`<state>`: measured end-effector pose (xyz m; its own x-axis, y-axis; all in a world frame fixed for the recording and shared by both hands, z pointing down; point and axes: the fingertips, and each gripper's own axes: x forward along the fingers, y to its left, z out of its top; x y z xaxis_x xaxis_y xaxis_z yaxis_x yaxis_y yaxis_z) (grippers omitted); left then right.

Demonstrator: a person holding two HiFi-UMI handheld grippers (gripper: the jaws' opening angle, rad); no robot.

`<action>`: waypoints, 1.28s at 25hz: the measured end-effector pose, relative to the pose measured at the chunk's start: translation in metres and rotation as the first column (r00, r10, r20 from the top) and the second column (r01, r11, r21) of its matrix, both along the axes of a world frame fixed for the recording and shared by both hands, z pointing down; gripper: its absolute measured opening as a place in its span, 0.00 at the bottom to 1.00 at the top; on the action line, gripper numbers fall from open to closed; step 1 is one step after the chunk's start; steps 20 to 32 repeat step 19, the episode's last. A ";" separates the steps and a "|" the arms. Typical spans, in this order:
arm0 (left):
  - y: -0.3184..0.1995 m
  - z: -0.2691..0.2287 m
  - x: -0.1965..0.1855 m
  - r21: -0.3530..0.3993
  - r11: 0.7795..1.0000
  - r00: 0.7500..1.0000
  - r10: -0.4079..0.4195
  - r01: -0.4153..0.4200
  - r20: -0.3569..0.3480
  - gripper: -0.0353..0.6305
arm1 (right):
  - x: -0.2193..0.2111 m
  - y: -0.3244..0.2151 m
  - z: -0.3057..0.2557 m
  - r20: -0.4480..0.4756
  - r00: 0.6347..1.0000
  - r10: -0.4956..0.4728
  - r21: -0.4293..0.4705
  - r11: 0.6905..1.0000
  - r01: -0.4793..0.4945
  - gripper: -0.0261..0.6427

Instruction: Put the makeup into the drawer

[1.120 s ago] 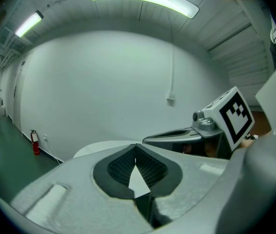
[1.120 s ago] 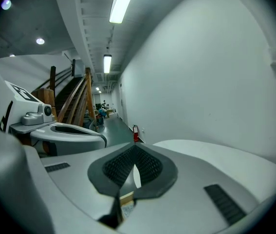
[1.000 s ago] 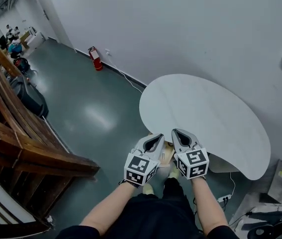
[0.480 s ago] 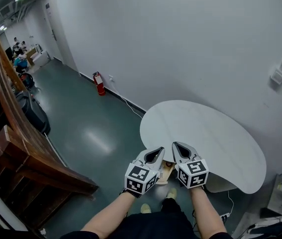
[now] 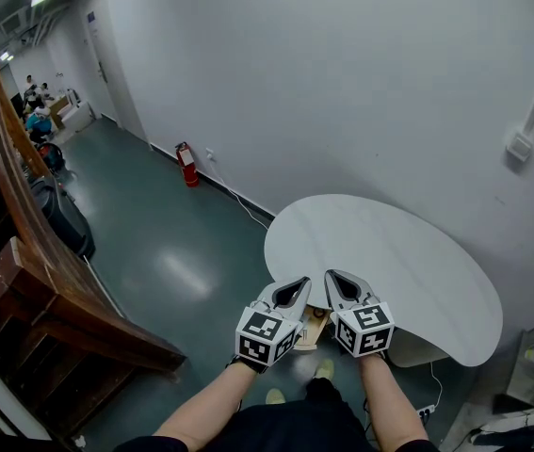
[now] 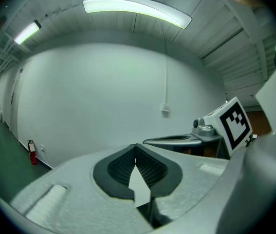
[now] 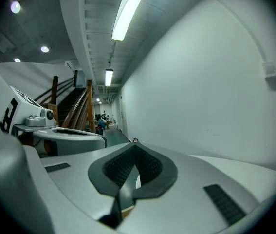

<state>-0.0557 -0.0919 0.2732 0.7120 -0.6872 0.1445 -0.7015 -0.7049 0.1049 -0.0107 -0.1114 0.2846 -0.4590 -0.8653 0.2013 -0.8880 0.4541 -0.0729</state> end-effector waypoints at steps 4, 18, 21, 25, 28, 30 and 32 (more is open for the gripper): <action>0.000 -0.001 -0.001 0.002 1.000 1.000 -0.005 0.005 0.000 0.07 | 0.002 0.001 -0.003 0.004 1.000 0.004 0.008 1.000 -0.004 0.06; -0.004 -0.002 -0.006 0.000 1.000 1.000 -0.015 0.015 -0.007 0.07 | -0.003 -0.003 -0.005 0.008 1.000 0.000 0.016 1.000 -0.001 0.06; -0.004 -0.002 -0.006 0.001 1.000 1.000 -0.015 0.015 -0.008 0.07 | -0.004 -0.003 -0.005 0.008 1.000 0.001 0.016 1.000 -0.001 0.06; -0.004 -0.002 -0.006 0.001 1.000 1.000 -0.015 0.015 -0.008 0.07 | -0.004 -0.003 -0.005 0.008 1.000 0.001 0.016 1.000 -0.001 0.06; -0.004 -0.002 -0.006 0.001 1.000 1.000 -0.015 0.015 -0.008 0.07 | -0.004 -0.003 -0.005 0.008 1.000 0.001 0.016 1.000 -0.001 0.06; -0.004 -0.002 -0.006 0.001 1.000 1.000 -0.015 0.015 -0.008 0.07 | -0.004 -0.003 -0.005 0.008 1.000 0.001 0.016 1.000 -0.001 0.06; -0.004 -0.002 -0.006 0.001 1.000 1.000 -0.015 0.015 -0.008 0.07 | -0.004 -0.003 -0.005 0.008 1.000 0.001 0.016 1.000 -0.001 0.06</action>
